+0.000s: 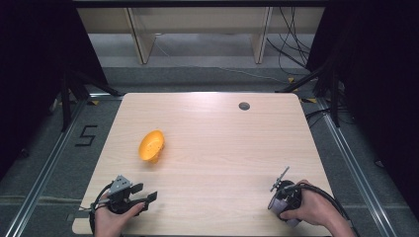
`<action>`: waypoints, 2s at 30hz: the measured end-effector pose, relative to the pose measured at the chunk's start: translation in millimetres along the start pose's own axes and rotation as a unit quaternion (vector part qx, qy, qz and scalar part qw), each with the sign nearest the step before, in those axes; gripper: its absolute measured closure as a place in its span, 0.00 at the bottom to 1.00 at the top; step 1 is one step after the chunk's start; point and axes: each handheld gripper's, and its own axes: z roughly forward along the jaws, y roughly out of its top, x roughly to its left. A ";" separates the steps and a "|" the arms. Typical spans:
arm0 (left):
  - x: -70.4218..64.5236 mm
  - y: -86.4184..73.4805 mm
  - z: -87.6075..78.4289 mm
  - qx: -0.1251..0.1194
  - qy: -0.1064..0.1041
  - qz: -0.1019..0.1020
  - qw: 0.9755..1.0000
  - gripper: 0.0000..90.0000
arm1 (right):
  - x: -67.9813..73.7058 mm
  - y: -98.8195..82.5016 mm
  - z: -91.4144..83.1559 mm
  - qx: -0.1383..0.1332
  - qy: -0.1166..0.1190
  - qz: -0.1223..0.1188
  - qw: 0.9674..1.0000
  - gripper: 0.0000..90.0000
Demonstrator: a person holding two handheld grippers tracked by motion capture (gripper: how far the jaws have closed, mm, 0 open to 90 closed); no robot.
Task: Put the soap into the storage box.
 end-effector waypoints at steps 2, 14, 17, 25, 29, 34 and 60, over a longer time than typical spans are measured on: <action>0.0 0.0 -0.1 0.000 0.000 -0.001 1.000 0.35 | 2.2 0.7 -0.1 0.006 0.000 0.011 1.000 0.51; 0.0 -0.1 -0.2 0.003 0.000 -0.001 1.000 0.35 | 4.3 -0.5 0.5 0.003 -0.005 0.015 1.000 0.55; -0.3 -0.2 0.0 0.001 0.000 0.000 1.000 0.35 | 4.2 -1.3 0.2 0.001 -0.007 0.006 1.000 0.55; -1.3 -0.4 1.4 0.006 -0.006 -0.005 1.000 0.35 | 6.7 -2.9 -3.0 -0.023 -0.011 -0.019 0.999 0.55; -1.8 -0.4 1.5 0.005 -0.004 -0.005 1.000 0.35 | 6.0 -3.1 -5.1 -0.035 -0.019 -0.040 0.998 0.56; -1.4 0.6 -0.2 0.004 -0.003 0.003 1.000 0.35 | 7.2 -3.1 -11.3 -0.057 -0.034 -0.067 0.995 0.56; -1.3 0.0 -0.3 0.000 -0.013 -0.008 1.000 0.35 | 24.4 7.6 -28.9 -0.133 -0.111 -0.083 0.981 0.56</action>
